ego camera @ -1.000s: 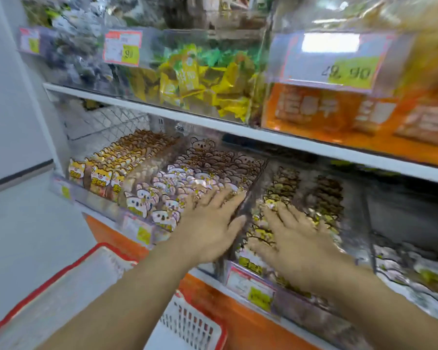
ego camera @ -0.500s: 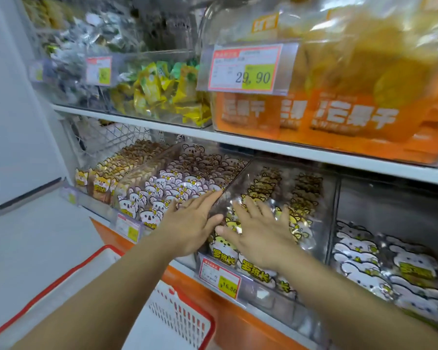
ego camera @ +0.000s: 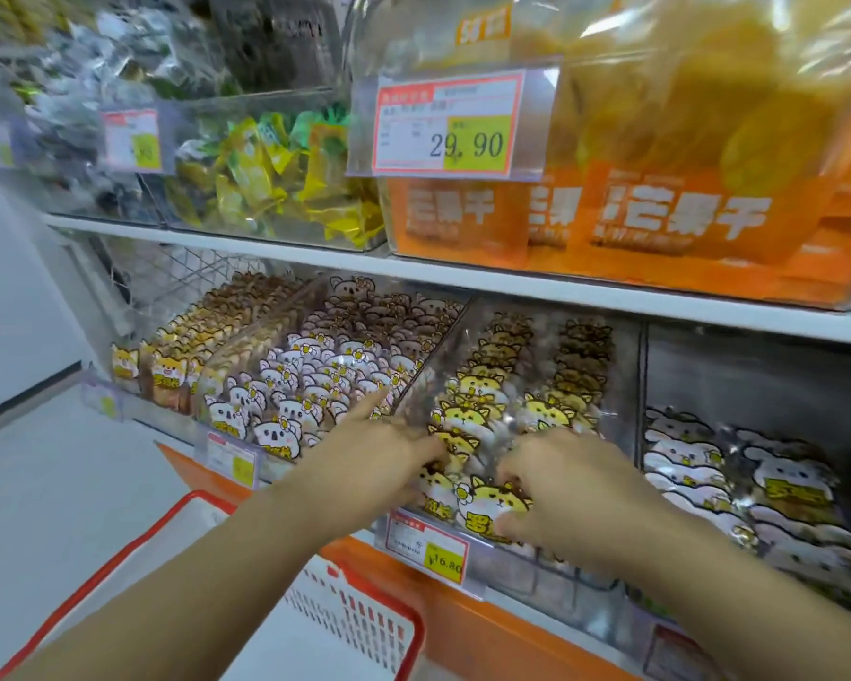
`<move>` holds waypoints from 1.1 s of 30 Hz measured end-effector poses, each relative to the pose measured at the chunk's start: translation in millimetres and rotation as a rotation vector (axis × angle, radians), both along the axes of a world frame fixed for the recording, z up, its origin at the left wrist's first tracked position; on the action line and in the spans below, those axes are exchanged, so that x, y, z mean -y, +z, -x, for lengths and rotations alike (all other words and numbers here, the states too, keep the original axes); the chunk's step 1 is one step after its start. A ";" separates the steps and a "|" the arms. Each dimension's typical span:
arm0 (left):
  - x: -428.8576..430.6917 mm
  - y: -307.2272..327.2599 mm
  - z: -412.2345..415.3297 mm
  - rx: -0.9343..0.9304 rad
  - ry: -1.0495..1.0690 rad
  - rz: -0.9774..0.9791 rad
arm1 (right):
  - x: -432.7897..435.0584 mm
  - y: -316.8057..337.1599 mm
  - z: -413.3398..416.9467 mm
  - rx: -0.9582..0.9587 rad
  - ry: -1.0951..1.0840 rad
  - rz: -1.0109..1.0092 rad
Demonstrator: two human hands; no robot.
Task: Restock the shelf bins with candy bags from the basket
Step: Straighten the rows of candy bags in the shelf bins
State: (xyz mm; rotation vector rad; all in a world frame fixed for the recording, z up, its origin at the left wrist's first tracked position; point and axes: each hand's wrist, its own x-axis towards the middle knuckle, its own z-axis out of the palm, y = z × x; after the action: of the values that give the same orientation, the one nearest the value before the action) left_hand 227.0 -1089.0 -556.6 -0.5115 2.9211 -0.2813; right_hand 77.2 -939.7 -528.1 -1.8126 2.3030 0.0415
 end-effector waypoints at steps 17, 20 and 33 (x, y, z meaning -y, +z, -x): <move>-14.1 18.8 31.1 0.317 -0.176 0.237 | -9.0 5.2 -20.7 -0.217 -0.083 -0.225; -20.9 11.8 27.7 0.307 -0.148 0.255 | -4.0 5.3 -27.8 -0.273 -0.085 -0.236; 16.3 17.5 31.2 0.022 -0.098 -0.076 | 76.1 -1.6 41.5 0.086 -0.309 0.215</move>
State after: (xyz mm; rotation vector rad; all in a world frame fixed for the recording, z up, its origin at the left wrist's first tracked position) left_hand 195.8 -1105.2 -539.1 -0.3519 2.9267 -0.1859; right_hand 35.7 -1015.8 -529.7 -1.4880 2.5781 -0.3362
